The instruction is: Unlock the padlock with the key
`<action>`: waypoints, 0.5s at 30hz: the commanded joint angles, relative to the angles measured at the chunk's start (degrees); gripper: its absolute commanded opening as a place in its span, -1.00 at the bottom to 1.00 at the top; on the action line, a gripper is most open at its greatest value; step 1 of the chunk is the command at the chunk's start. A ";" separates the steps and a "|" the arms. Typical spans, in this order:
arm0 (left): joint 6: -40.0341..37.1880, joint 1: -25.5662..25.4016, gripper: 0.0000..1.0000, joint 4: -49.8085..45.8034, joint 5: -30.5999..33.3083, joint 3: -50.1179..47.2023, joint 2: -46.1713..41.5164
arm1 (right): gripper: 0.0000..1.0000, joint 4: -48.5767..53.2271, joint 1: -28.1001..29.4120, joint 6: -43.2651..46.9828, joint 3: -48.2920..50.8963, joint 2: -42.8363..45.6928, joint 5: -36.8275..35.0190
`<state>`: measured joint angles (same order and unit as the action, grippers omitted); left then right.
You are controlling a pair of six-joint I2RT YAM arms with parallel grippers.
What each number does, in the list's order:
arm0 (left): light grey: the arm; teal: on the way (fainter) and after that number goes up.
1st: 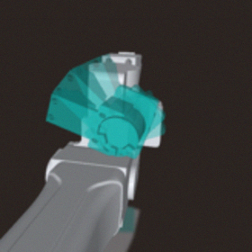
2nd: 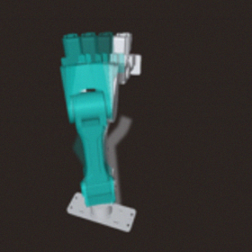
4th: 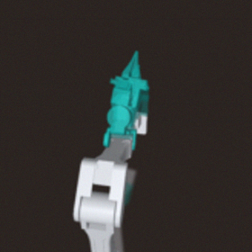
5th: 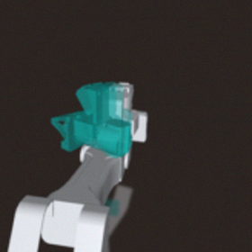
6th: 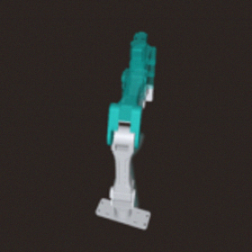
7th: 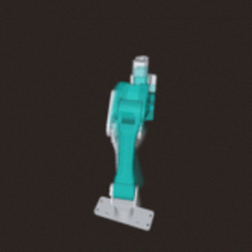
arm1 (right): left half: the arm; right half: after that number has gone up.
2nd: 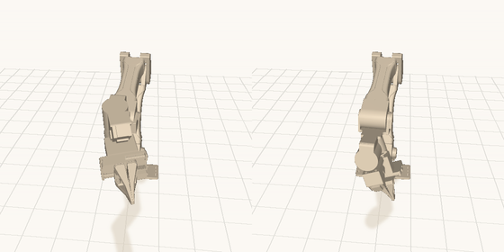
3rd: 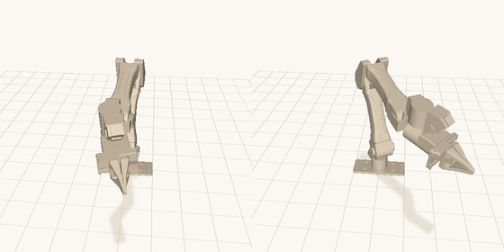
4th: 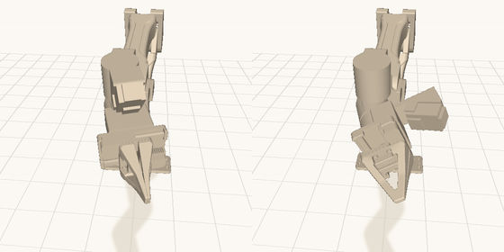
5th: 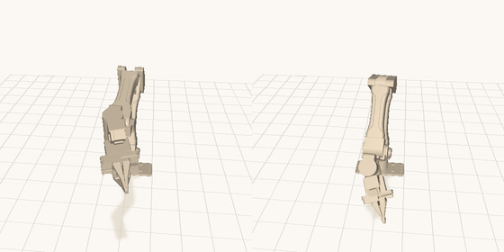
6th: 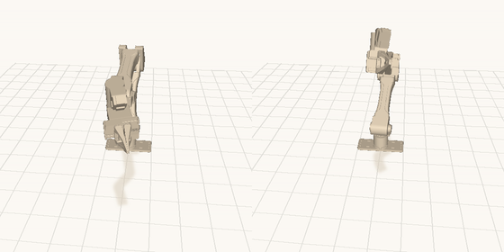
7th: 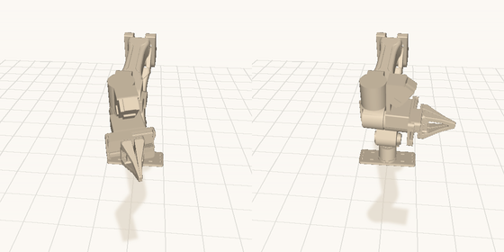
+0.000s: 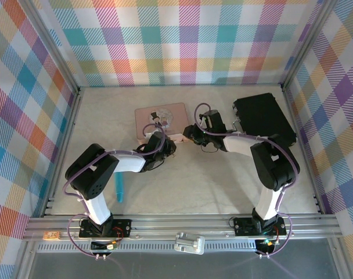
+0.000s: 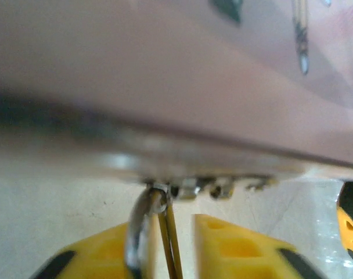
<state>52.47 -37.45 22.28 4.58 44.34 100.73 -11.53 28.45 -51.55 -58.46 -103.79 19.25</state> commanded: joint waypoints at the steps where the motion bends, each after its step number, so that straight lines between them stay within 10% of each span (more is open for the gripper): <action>1: -0.96 -1.04 -0.13 -2.85 1.04 -1.10 -2.64 | -0.34 0.54 -0.28 2.26 -1.37 -1.82 -0.88; 6: -2.00 -0.70 0.34 -5.12 3.37 -3.39 -6.99 | -0.22 1.93 -0.31 5.23 -2.75 -1.51 -0.98; 15: -7.08 1.57 0.53 -10.22 2.03 -4.90 -12.92 | -0.13 5.78 -0.08 12.55 -2.18 3.47 0.09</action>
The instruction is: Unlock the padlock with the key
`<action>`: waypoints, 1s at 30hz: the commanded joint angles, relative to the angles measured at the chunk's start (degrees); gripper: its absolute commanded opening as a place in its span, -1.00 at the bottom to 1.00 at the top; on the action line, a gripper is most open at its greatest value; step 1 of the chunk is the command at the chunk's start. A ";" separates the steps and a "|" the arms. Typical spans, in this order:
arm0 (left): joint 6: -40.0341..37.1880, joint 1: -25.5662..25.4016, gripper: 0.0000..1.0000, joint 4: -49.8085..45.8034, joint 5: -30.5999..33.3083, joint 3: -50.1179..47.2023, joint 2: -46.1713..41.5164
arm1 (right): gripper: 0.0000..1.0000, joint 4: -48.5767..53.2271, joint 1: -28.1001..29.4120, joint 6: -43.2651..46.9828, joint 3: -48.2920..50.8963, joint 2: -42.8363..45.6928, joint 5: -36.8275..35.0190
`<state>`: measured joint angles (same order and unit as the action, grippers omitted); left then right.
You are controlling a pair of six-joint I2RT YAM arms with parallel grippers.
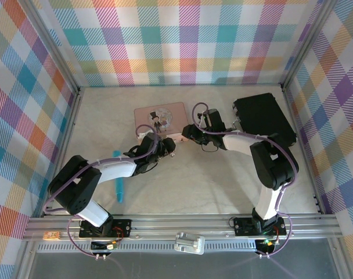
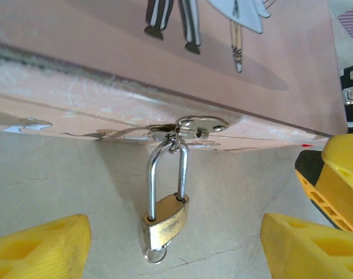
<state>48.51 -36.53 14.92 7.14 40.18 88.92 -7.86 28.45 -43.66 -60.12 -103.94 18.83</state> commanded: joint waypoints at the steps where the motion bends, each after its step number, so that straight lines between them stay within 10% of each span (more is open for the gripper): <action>1: -3.39 0.67 0.53 -3.08 -0.56 -0.77 -1.27 | -0.13 3.30 0.37 6.31 -0.20 4.81 0.44; 10: -3.68 1.08 0.47 -1.32 -3.03 -0.37 0.84 | -0.37 14.56 7.41 12.00 2.42 9.38 -6.78; 30: -3.24 7.96 0.47 -1.09 -4.22 -9.57 -11.88 | -0.61 22.55 11.41 14.59 -16.71 -11.51 -18.05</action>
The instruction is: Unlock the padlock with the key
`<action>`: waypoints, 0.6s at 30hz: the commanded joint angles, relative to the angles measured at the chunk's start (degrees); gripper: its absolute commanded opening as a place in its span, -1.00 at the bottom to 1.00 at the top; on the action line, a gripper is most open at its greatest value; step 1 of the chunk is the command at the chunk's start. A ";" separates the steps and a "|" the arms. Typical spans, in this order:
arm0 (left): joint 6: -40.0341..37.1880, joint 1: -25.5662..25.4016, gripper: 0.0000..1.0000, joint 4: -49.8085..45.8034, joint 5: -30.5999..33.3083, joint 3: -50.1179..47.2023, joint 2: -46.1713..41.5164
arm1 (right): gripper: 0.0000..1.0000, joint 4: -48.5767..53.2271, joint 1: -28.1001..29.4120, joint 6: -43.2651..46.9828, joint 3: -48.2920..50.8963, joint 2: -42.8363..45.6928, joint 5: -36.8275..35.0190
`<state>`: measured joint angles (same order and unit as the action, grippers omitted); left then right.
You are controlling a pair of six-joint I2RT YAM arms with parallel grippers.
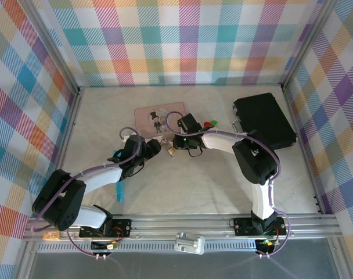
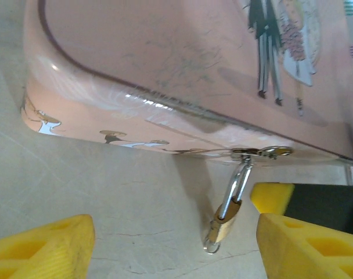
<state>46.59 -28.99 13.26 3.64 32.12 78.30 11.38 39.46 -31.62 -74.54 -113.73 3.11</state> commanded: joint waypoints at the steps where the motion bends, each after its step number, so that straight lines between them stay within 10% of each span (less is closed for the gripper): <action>1: -1.17 0.43 0.47 1.24 -0.95 -1.66 -1.12 | -0.60 3.30 0.55 2.78 -2.36 -1.99 -1.51; 13: -2.09 -0.59 0.48 6.78 -3.26 -1.04 3.92 | -0.56 -4.62 2.47 -0.03 2.10 -1.78 10.21; 18: -5.42 -1.68 0.47 4.21 -3.01 1.67 7.07 | -0.54 -1.59 1.42 -0.09 3.27 2.56 4.86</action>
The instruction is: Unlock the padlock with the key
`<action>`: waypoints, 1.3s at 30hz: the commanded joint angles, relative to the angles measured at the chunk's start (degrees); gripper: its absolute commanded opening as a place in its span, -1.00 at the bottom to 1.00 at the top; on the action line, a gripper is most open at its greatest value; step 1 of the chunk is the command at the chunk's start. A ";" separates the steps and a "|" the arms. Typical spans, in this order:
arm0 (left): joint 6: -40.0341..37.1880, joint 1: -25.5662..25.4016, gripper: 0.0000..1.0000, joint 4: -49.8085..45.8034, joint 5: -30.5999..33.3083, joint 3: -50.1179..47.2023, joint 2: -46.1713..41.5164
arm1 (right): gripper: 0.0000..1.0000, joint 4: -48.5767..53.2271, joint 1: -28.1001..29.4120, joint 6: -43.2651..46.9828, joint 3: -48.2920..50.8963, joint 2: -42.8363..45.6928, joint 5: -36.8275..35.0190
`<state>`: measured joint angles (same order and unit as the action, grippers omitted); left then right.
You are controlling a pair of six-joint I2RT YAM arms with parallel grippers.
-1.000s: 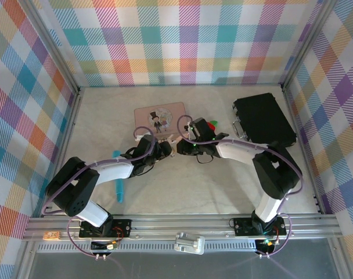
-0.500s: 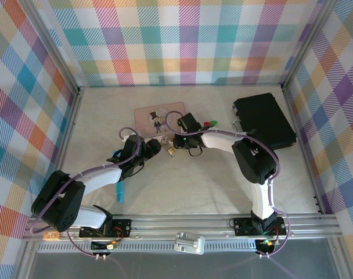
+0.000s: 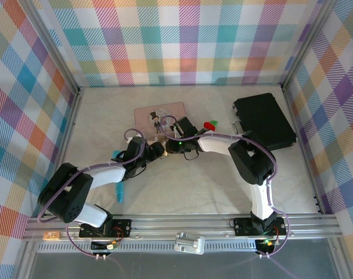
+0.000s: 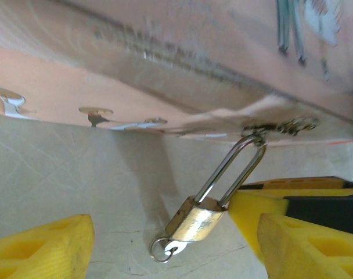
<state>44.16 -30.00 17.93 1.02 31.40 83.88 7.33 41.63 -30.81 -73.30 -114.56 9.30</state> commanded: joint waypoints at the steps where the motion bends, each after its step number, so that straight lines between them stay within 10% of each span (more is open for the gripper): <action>1: -3.66 -0.68 0.45 -0.73 -0.61 3.12 2.49 | -0.54 2.54 -1.38 -1.08 3.16 4.96 -2.03; 15: -12.34 -1.79 0.11 -8.27 -4.54 15.53 15.75 | -0.51 2.56 -7.30 -1.77 15.51 21.69 -4.58; 39: -13.60 -4.42 -0.22 -10.06 -3.39 15.76 19.80 | -0.52 1.28 -8.23 -3.86 16.78 22.19 -2.84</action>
<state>28.95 -32.62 8.25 0.25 48.97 101.58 9.08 33.69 -33.89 -56.95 -93.25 5.58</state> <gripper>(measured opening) 0.385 0.238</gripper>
